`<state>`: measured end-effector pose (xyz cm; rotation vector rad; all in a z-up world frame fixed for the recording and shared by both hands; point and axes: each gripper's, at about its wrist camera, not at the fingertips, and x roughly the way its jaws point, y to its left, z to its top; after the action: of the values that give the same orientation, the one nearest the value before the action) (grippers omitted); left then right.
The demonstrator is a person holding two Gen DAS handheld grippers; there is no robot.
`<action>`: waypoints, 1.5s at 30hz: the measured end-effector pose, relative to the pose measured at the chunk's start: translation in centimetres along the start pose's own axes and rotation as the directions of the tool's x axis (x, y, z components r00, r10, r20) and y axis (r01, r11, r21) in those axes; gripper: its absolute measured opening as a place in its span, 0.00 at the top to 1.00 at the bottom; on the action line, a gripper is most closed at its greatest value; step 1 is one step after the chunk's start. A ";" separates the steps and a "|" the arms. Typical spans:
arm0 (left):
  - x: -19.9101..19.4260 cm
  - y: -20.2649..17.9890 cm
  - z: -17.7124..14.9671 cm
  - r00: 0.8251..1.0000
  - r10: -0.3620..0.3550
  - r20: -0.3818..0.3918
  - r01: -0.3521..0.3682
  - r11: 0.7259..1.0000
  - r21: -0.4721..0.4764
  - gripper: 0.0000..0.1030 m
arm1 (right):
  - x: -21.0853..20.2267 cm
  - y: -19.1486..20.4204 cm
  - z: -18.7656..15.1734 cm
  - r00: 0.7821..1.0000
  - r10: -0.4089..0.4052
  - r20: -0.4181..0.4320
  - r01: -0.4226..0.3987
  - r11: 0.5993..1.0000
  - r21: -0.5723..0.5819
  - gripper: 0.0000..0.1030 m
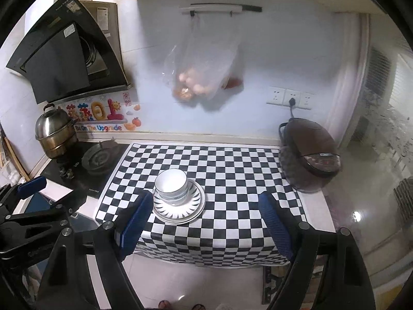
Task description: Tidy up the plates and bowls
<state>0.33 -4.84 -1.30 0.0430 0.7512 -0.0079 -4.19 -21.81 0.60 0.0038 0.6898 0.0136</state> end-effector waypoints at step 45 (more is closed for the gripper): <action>-3.4 2.5 -1.5 0.999 -0.022 0.041 0.022 1.000 0.009 0.13 | -3.3 2.9 -1.8 0.998 -0.055 -0.002 0.055 0.998 0.026 0.17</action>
<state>-3.13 -2.29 -0.03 0.0426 0.7102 -0.0326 -7.94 -18.95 1.33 0.0097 0.6915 -0.0481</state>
